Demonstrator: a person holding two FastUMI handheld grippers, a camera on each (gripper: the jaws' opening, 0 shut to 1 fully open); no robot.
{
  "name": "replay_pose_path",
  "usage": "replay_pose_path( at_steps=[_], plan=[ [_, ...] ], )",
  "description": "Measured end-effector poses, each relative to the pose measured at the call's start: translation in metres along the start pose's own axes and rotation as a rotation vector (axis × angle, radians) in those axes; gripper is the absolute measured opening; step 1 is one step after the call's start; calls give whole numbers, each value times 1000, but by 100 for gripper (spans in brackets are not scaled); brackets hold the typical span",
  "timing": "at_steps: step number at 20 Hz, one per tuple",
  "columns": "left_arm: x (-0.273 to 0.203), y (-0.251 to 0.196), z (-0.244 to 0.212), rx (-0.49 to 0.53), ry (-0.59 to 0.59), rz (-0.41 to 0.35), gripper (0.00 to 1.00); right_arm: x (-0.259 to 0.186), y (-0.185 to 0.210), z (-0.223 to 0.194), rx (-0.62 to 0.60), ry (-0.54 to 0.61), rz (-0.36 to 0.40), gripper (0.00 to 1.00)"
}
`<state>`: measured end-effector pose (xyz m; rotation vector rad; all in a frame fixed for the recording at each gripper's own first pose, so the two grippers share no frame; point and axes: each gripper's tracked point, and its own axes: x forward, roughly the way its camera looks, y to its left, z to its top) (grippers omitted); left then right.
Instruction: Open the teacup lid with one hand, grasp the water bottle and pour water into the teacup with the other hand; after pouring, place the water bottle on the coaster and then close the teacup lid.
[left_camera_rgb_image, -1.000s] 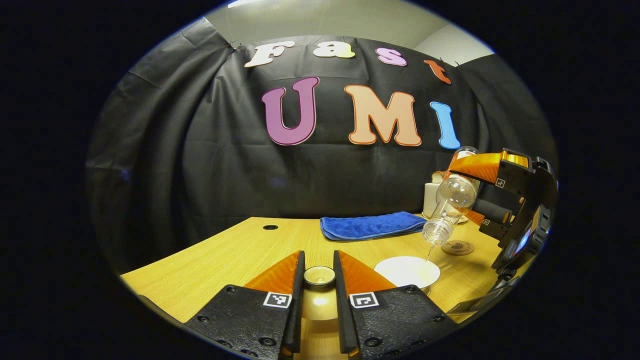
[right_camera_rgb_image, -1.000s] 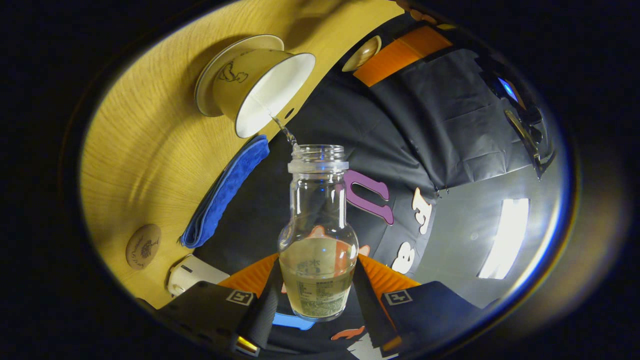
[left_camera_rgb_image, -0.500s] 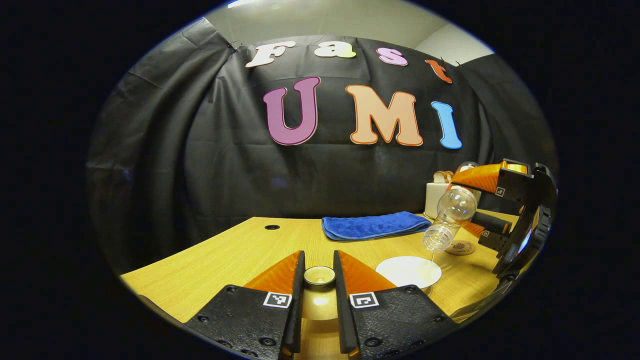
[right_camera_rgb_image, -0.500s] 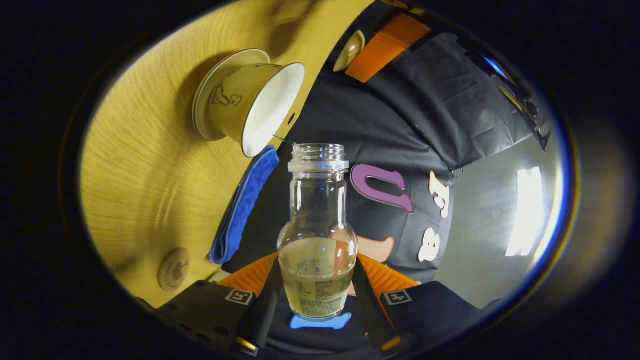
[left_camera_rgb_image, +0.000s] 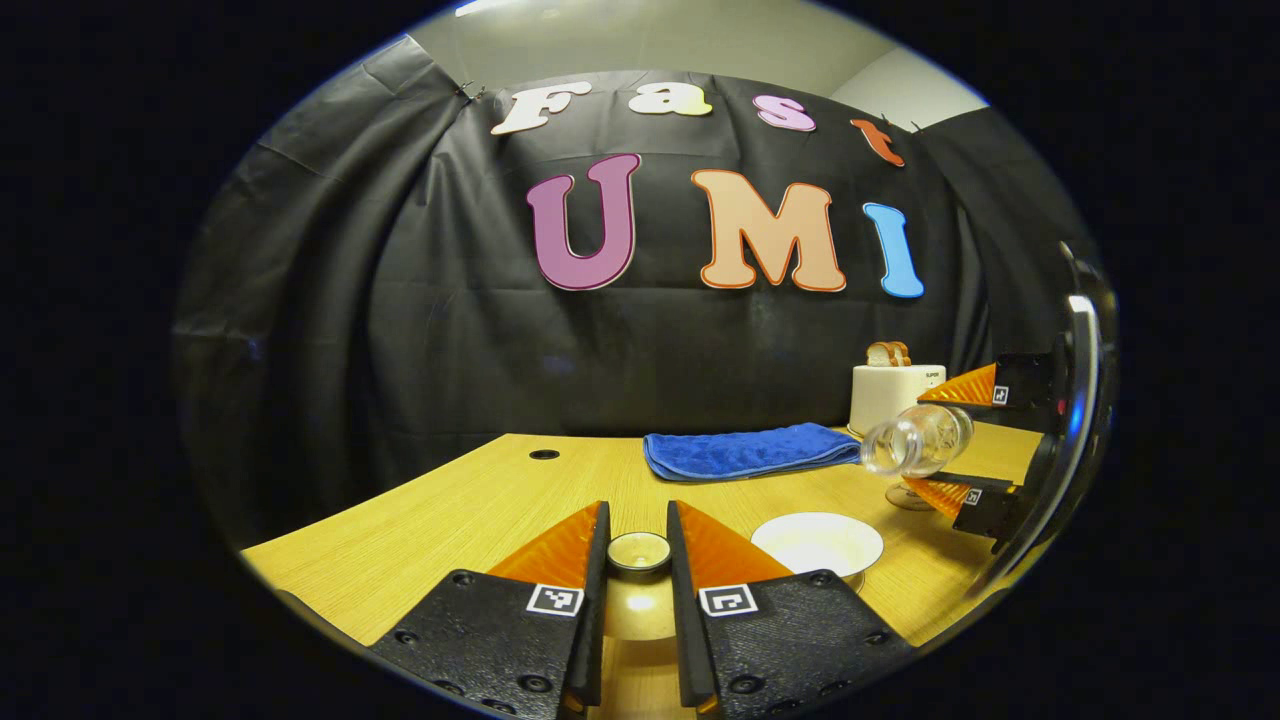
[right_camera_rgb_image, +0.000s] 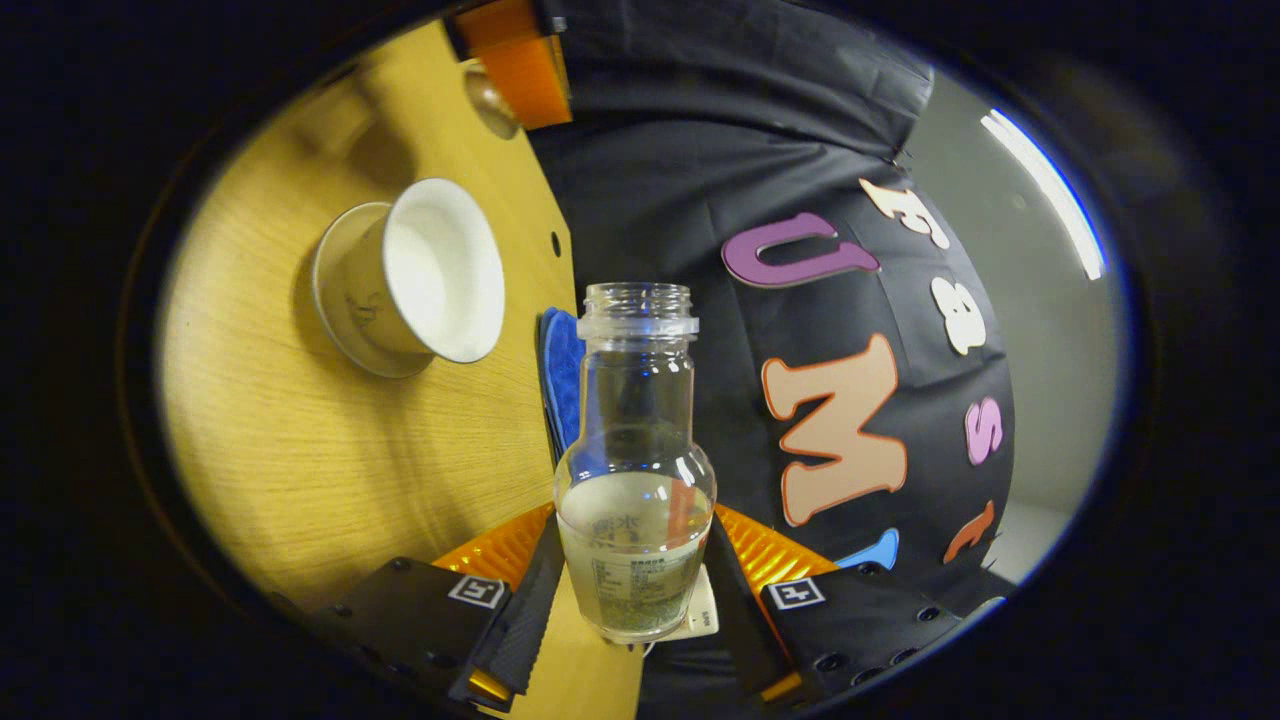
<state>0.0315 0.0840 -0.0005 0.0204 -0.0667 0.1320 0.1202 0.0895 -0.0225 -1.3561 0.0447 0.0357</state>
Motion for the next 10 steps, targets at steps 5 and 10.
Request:
replay_pose_path(
  at_steps=[5,10],
  plan=[
    [0,1,1,0,0,7,28,6,-28,-32,373,74,-11,82],
    [0,1,0,0,0,9,27,14,-39,-61,734,115,-3,77]
  ],
)
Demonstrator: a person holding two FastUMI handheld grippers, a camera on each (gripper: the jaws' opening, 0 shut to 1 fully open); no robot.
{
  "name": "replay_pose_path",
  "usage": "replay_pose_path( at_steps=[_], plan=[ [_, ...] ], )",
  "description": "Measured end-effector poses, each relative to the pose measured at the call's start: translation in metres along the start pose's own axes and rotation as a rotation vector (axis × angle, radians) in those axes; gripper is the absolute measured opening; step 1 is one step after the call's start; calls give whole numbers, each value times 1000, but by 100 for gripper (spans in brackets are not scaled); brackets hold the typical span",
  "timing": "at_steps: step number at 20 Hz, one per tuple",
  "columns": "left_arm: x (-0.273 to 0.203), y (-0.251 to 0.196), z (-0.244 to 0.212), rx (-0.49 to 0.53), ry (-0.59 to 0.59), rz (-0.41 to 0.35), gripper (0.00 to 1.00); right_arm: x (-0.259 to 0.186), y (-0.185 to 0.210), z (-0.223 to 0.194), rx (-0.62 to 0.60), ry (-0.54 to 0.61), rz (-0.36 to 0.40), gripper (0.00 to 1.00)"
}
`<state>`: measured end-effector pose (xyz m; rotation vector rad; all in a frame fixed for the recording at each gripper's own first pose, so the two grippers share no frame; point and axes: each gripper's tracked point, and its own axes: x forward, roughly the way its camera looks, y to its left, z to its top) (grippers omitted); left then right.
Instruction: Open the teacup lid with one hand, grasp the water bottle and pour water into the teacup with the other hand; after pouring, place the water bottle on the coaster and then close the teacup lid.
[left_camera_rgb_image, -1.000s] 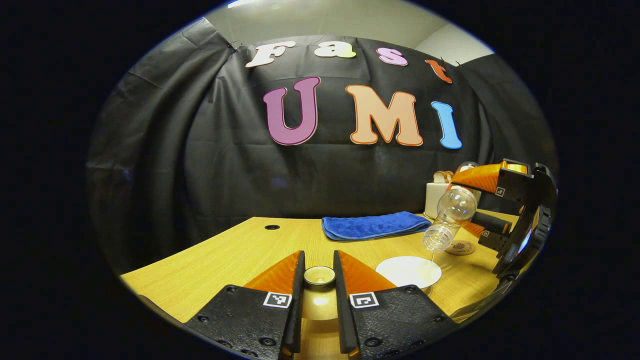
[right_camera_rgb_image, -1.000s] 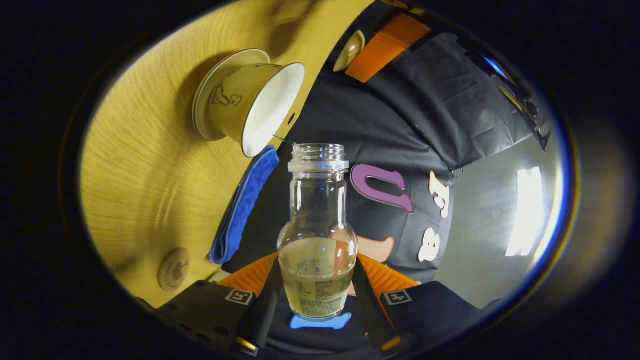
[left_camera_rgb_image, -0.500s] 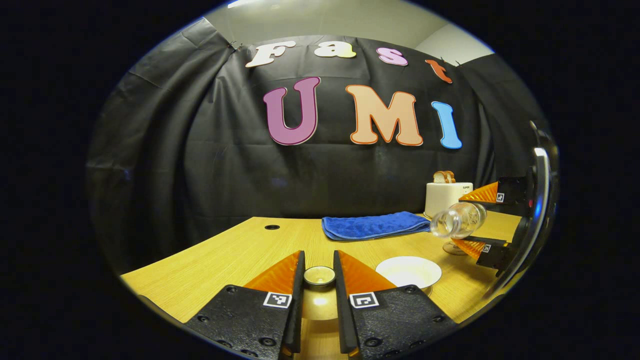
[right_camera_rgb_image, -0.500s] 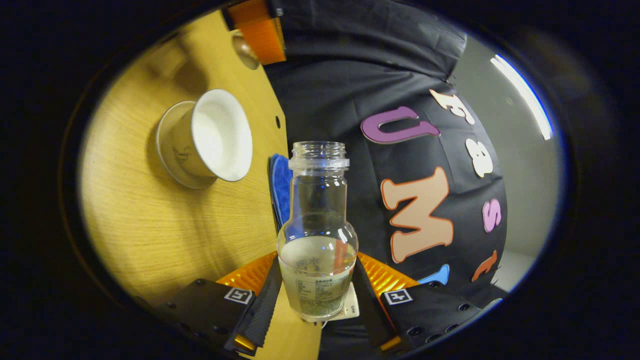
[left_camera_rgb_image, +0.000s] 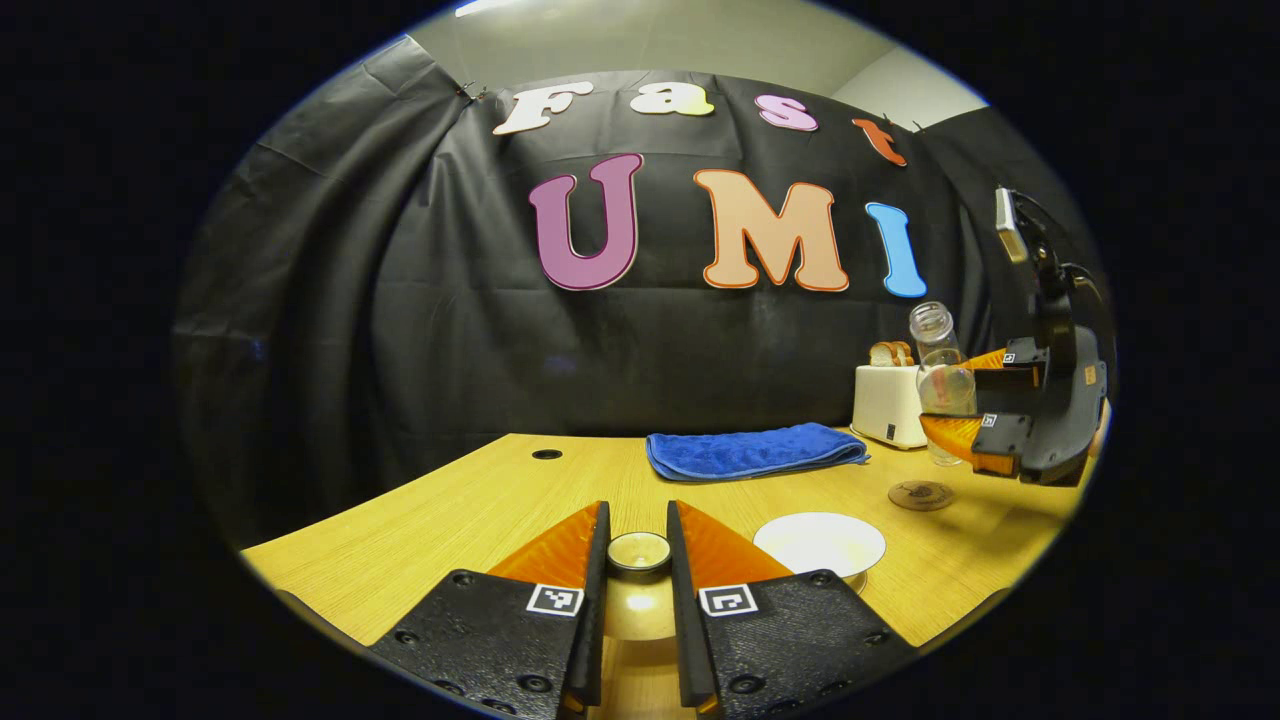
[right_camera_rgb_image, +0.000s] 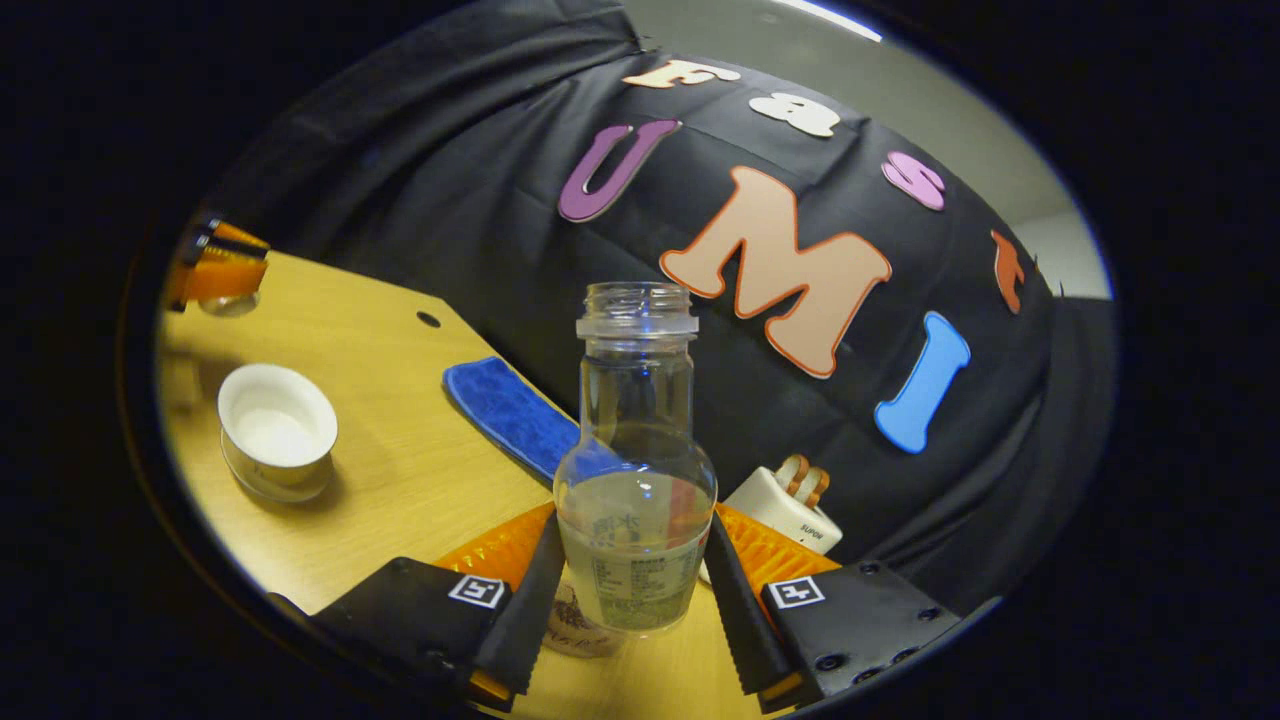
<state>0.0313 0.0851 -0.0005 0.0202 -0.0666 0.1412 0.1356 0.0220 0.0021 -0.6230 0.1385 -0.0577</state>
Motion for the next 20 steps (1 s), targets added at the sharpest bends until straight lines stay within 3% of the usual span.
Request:
replay_pose_path(
  at_steps=[2,5,10,20],
  plan=[
    [0,0,0,0,-1,0,28,6,-6,-6,114,13,15,82],
    [0,0,0,0,-1,0,27,15,-2,-15,295,31,79,80],
    [0,0,0,0,0,1,28,30,-15,-48,485,99,66,82],
    [0,0,0,0,0,3,28,34,-1,-66,519,123,120,81]
  ],
)
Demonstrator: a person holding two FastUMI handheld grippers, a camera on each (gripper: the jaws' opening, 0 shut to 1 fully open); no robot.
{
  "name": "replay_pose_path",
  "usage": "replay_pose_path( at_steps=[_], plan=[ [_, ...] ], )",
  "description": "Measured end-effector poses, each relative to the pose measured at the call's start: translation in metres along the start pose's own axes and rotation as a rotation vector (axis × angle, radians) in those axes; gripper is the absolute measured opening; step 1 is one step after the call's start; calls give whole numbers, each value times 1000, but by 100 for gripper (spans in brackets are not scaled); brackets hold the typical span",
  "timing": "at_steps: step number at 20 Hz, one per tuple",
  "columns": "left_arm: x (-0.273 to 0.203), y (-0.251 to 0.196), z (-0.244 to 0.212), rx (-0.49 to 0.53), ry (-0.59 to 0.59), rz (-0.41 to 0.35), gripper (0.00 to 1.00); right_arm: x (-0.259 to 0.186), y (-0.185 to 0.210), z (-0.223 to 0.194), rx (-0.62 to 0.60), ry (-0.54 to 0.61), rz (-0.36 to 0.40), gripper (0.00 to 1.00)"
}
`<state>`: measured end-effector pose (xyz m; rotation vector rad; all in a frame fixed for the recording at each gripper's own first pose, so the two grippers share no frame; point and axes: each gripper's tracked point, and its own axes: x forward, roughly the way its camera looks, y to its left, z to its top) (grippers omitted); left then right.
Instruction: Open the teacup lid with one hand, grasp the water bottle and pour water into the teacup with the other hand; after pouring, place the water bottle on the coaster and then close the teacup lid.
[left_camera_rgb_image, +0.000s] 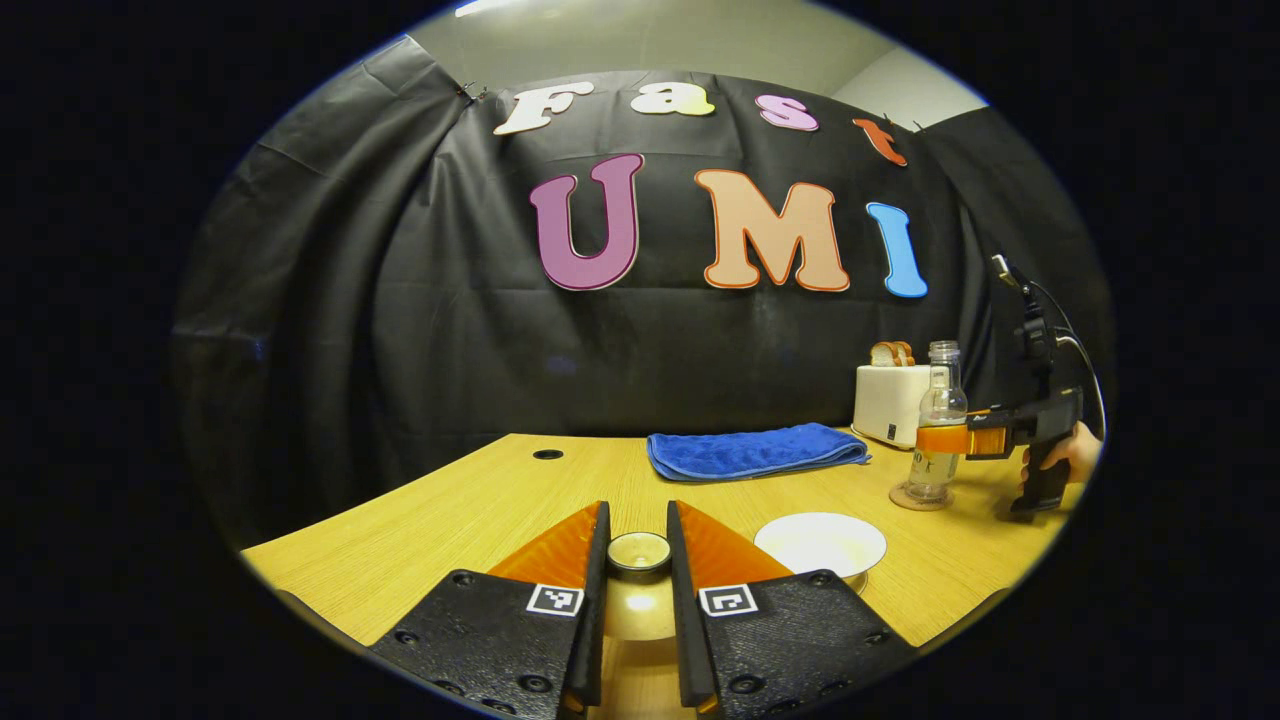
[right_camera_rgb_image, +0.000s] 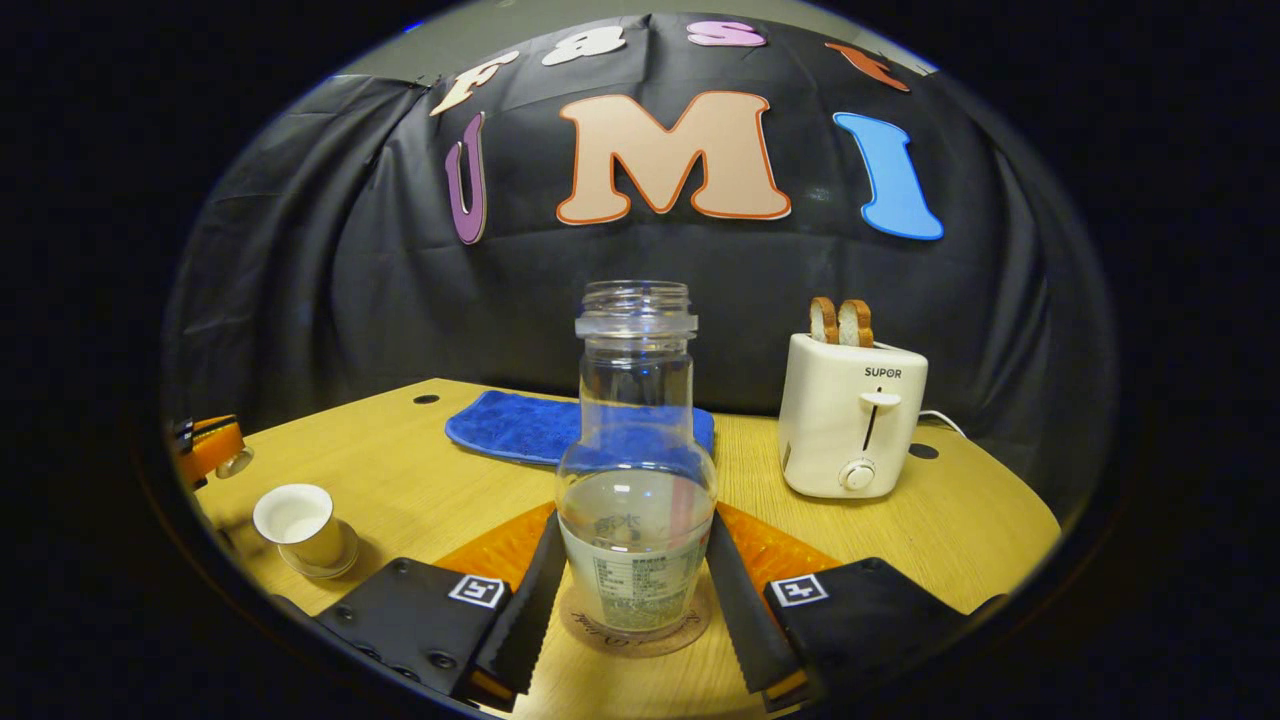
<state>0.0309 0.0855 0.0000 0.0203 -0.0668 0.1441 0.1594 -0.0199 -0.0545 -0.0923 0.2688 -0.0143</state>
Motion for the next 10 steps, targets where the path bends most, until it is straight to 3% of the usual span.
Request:
replay_pose_path(
  at_steps=[10],
  plan=[
    [0,0,0,0,0,0,28,-5,-2,-1,-17,-7,-13,84]
  ],
)
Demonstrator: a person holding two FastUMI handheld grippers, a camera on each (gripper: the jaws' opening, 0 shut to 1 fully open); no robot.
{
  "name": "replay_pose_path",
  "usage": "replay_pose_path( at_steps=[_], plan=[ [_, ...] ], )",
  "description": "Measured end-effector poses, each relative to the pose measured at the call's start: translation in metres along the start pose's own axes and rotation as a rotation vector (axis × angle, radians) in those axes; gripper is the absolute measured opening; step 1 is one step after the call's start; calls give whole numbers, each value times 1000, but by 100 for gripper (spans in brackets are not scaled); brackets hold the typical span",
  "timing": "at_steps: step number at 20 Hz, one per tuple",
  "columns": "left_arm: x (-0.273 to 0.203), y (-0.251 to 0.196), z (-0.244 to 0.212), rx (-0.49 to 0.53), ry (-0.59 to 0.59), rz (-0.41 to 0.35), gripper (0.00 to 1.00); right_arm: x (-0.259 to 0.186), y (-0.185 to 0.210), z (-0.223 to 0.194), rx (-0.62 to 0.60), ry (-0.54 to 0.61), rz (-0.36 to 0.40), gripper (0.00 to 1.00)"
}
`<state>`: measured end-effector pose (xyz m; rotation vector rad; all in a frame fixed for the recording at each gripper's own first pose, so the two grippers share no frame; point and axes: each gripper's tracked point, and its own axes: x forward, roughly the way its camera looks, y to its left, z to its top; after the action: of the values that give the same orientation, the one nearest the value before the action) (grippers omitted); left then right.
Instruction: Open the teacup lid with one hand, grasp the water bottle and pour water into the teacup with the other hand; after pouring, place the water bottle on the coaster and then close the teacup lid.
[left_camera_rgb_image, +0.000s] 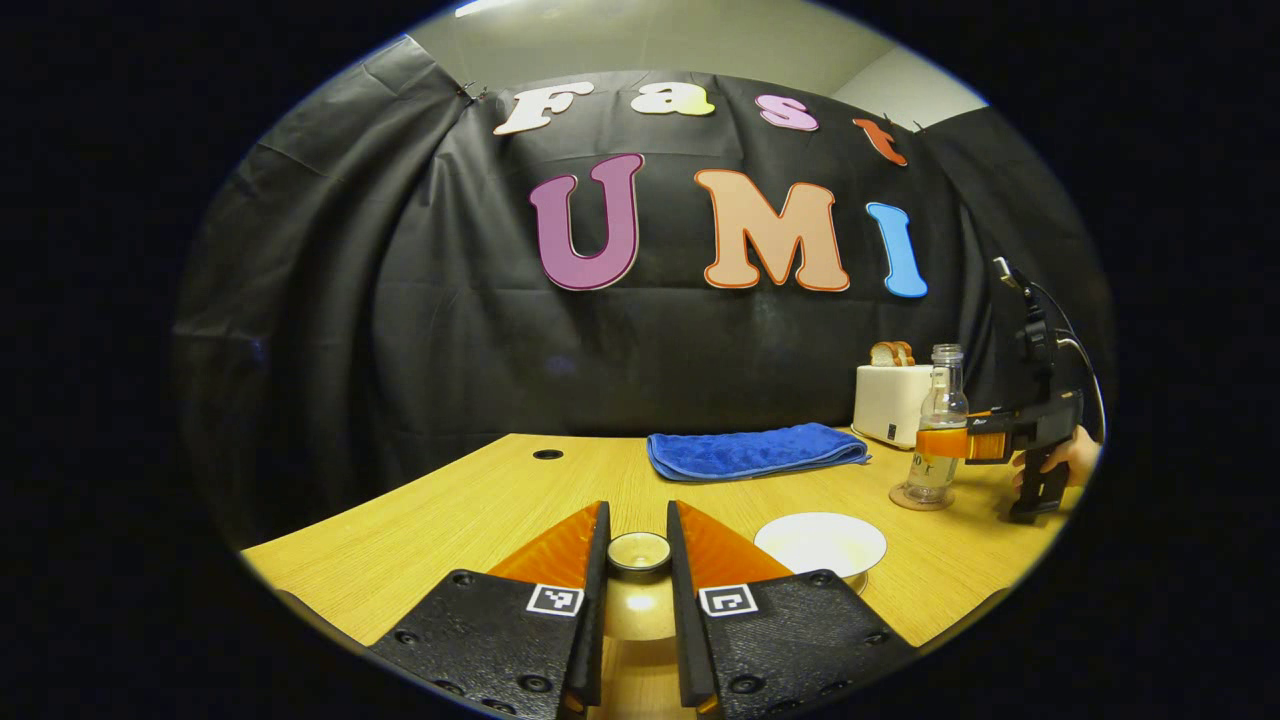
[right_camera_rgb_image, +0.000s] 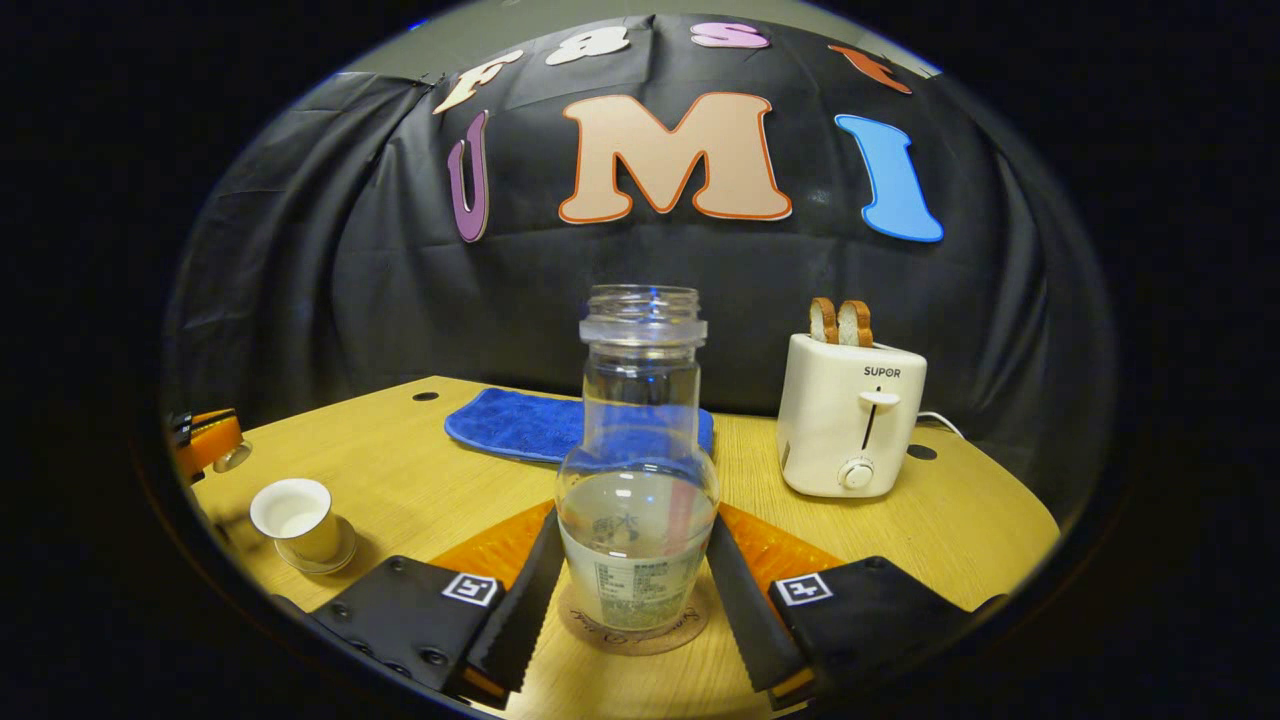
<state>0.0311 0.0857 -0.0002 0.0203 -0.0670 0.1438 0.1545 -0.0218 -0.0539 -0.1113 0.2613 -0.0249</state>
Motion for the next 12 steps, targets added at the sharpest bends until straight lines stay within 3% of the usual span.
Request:
replay_pose_path(
  at_steps=[1,2,3,5,9,10,12],
  plan=[
    [0,0,0,0,0,0,28,-1,-1,1,-5,-5,-5,84],
    [0,0,-1,0,0,0,28,-3,-2,3,-5,-10,-8,91],
    [0,0,0,0,0,0,27,-4,-1,3,-5,-15,-10,84],
    [0,0,1,0,0,-1,28,-8,-2,3,-6,-19,-15,89],
    [0,-1,0,1,-1,-15,27,-26,-4,-7,-21,-21,-8,88],
    [0,-1,0,1,0,-16,27,-31,-5,-11,-20,-19,-7,84],
    [1,-2,0,1,0,-24,28,-42,-8,-14,-13,-25,-4,89]
  ],
)
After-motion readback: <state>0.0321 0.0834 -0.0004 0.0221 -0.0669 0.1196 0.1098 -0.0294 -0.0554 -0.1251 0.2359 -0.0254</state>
